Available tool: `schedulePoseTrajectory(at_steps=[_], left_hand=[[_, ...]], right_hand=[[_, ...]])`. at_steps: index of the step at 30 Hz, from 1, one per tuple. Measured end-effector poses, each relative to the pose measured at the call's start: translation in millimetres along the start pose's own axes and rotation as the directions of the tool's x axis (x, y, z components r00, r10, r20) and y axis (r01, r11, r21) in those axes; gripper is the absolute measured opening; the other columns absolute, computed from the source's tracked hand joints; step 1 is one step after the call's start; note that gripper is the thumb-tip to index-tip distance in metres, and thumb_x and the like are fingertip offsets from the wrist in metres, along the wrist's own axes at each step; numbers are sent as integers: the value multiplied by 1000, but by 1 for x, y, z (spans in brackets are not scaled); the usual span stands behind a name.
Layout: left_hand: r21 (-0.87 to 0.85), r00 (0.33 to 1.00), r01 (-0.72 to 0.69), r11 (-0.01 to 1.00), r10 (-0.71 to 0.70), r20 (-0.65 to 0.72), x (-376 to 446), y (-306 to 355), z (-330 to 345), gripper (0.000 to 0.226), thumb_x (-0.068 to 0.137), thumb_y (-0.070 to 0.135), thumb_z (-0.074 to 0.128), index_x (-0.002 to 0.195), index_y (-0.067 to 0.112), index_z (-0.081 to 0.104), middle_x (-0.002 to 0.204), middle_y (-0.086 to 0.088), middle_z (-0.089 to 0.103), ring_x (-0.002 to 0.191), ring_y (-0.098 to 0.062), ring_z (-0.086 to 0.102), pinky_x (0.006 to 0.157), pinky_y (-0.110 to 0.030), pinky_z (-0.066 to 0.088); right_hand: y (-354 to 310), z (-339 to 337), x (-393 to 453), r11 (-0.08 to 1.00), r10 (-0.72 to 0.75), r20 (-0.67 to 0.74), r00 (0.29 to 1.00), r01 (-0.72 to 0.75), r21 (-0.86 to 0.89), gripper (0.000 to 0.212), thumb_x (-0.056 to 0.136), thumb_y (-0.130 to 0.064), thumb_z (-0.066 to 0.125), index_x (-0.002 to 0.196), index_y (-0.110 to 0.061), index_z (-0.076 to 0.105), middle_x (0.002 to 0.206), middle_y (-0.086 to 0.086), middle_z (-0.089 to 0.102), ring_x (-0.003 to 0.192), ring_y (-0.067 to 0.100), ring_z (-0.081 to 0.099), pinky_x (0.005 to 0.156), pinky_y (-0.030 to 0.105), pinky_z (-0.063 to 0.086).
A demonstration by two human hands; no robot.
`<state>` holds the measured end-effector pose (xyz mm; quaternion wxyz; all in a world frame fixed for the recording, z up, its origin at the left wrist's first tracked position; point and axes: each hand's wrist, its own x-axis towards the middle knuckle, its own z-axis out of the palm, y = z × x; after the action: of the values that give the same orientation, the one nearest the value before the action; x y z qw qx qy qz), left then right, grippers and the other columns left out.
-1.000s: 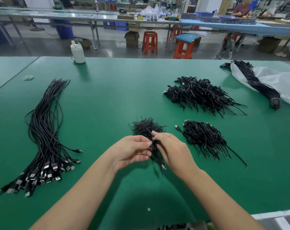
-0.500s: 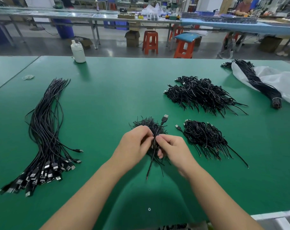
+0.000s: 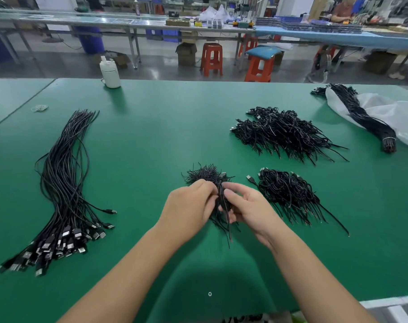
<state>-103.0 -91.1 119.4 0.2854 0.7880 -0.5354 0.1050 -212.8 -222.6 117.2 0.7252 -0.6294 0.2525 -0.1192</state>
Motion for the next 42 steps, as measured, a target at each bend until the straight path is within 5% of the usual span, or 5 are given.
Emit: schedulePoseTrajectory(at_steps=[5, 11, 23, 34, 42], left_hand=[[-356, 905, 425, 832, -384, 182, 8, -5, 1, 16, 84, 17, 69, 75, 25, 60, 60, 9, 59, 51, -4, 53, 54, -18, 41], [-584, 847, 531, 613, -374, 378, 4, -9, 0, 15, 87, 8, 69, 76, 15, 61, 60, -5, 60, 50, -18, 57, 54, -27, 43], [-207, 986, -82, 975, 109, 123, -4, -4, -4, 1, 94, 14, 59, 94, 14, 60, 88, 3, 60, 79, -16, 55, 73, -32, 47], [-464, 950, 313, 829, -270, 159, 0, -10, 0, 17, 89, 17, 66, 79, 28, 59, 62, 2, 56, 59, -17, 56, 62, -27, 47], [-249, 997, 30, 968, -10, 81, 2, 2, 3, 7, 95, 15, 58, 90, 18, 53, 83, 4, 54, 73, -14, 50, 68, -25, 41]], right_hand=[[2, 1, -3, 990, -131, 14, 991, 132, -53, 33, 97, 8, 51, 125, -8, 59, 92, 15, 70, 80, 17, 68, 71, 26, 58], [1, 2, -5, 928, -245, -78, 966, 211, -306, 11, 89, -4, 70, 96, -12, 73, 97, 4, 67, 63, 3, 58, 59, 18, 50], [12, 3, 1, 978, -119, -68, 991, 105, -182, 11, 100, -13, 56, 108, -18, 51, 59, -3, 61, 49, 14, 49, 54, 28, 43], [5, -9, -2, 997, -79, 181, 980, 79, 8, 32, 92, 7, 59, 119, -8, 67, 102, 15, 74, 93, 19, 70, 85, 28, 57], [3, -11, 4, 881, -180, 51, 982, 184, -436, 38, 100, -27, 56, 75, 0, 61, 60, 4, 57, 56, 15, 56, 63, 34, 40]])
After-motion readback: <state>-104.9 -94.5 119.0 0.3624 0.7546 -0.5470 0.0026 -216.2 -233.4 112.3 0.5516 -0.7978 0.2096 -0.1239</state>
